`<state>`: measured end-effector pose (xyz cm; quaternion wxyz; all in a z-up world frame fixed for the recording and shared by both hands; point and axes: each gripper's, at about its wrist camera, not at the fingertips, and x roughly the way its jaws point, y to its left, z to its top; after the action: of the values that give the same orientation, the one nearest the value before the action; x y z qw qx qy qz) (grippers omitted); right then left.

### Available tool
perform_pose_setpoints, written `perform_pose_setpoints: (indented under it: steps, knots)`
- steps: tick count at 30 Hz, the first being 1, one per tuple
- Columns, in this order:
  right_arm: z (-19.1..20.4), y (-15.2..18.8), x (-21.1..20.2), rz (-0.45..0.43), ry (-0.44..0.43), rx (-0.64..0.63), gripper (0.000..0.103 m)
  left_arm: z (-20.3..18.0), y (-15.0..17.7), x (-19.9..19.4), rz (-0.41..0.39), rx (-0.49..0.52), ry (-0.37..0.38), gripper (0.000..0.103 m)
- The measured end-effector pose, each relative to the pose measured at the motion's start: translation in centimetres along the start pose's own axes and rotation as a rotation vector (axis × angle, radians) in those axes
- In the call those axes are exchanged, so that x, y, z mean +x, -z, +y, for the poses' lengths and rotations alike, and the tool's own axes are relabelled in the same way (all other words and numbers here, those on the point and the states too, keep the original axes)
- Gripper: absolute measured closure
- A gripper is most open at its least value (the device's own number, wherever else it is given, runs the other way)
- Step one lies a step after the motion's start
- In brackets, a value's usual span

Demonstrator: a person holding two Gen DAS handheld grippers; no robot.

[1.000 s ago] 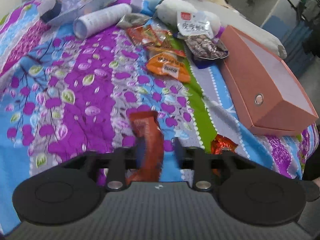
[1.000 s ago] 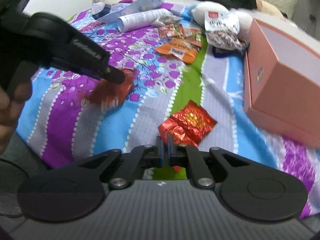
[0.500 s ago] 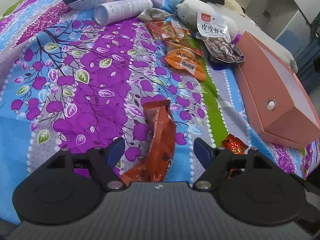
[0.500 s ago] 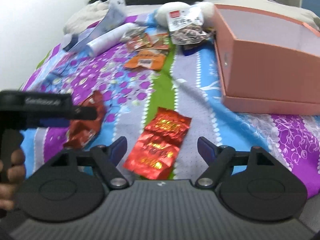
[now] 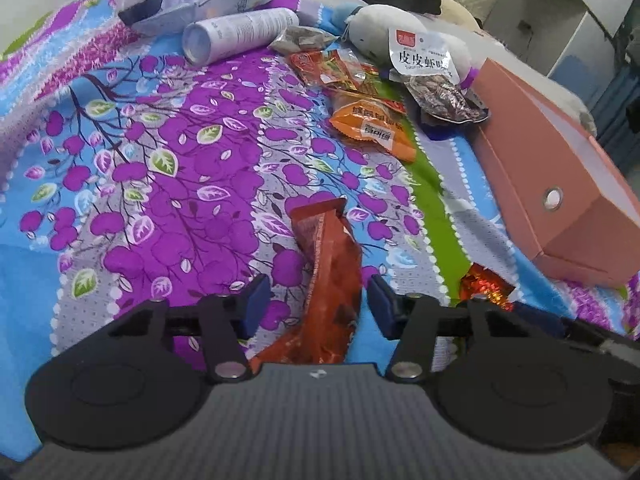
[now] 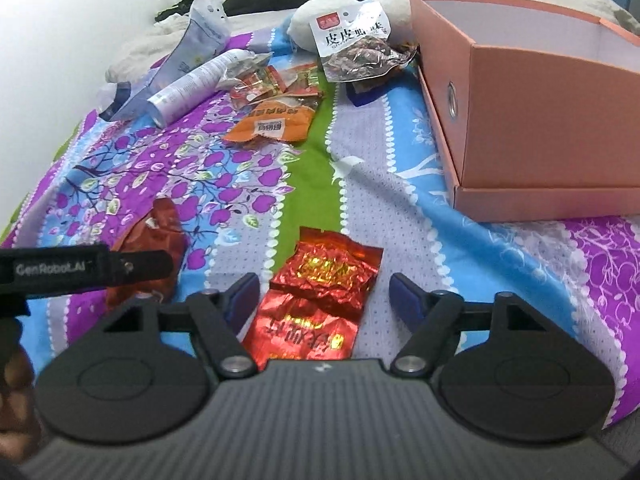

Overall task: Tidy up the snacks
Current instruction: 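Lift the red candy packet with the right tool while the left tool lifts the red bag, then carry both packets over the pink box and open both tools to drop them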

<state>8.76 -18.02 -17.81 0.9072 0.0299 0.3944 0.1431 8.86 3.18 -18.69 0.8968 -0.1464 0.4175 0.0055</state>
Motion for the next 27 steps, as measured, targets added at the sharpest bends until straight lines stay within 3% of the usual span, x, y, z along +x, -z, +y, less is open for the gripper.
perform_pose_setpoints:
  steps: [5, 7, 13, 17, 27]
  knots:
    - [0.2, -0.2, 0.4, 0.002, 0.027, -0.023, 0.034, -0.3, 0.2, 0.1, -0.009, 0.017, -0.003, 0.055]
    - [0.4, -0.3, 0.6, 0.008, 0.039, -0.035, 0.039, -0.4, 0.2, 0.2, -0.01, 0.02, 0.004, 0.061]
    - [0.5, -0.6, 0.1, 0.006, 0.042, -0.063, 0.041, -0.8, 0.0, -0.4, -0.029, 0.005, 0.01, 0.08]
    - [0.5, -1.2, -0.6, -0.003, 0.066, -0.089, 0.042, -0.6, -0.5, -0.8, -0.029, -0.035, 0.024, 0.081]
    - [-0.6, -3.7, -4.3, -0.038, 0.015, -0.052, 0.042, -2.4, -2.5, -3.6, -0.057, -0.03, 0.066, 0.083]
